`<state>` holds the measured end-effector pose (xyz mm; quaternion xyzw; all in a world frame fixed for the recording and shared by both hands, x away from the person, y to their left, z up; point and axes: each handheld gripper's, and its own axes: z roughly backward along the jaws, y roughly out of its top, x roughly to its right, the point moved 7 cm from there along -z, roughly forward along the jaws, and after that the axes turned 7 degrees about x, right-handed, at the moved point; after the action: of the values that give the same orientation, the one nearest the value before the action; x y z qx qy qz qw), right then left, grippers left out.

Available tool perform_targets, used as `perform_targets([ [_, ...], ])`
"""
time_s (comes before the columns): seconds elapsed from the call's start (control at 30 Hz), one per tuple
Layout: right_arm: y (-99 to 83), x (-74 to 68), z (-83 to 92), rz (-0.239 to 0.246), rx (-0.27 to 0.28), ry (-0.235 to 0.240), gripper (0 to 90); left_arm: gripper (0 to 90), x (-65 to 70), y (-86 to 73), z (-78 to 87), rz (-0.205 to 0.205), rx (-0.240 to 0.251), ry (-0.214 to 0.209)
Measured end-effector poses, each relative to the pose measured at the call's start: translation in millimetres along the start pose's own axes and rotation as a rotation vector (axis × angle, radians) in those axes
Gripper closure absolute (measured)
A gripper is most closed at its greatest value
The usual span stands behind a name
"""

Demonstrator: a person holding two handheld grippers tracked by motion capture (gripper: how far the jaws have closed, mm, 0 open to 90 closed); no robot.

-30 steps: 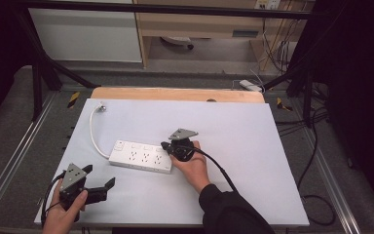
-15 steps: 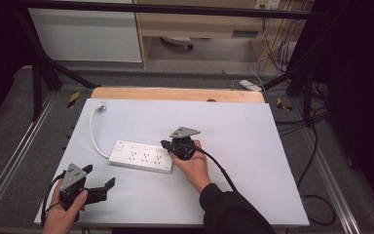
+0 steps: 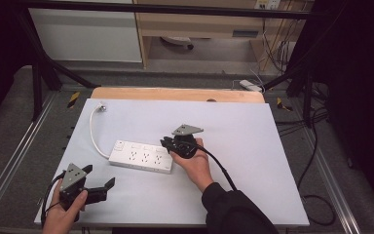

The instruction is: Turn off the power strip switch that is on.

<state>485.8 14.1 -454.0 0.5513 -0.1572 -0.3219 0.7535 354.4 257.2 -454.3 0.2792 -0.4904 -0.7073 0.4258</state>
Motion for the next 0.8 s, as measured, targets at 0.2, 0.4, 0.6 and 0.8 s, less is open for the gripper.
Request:
perform_targets([
  [0.2,5.8,0.7,3.2,-0.003,0.025,-0.003,55.4,6.2,0.2,-0.1,0.0,0.0,-0.001,0.0],
  [0.4,12.0,3.3,8.4,-0.008,0.032,-0.018,43.2,6.3,0.0,-0.3,0.0,0.001,-0.001,0.0],
  [0.6,17.0,7.1,13.8,-0.02,0.033,-0.035,28.9,6.2,0.0,-0.4,0.1,0.002,-0.001,0.0],
  [0.8,23.5,12.3,23.4,-0.024,0.034,-0.05,15.9,6.2,-0.1,-0.5,0.1,0.003,-0.001,0.0],
])
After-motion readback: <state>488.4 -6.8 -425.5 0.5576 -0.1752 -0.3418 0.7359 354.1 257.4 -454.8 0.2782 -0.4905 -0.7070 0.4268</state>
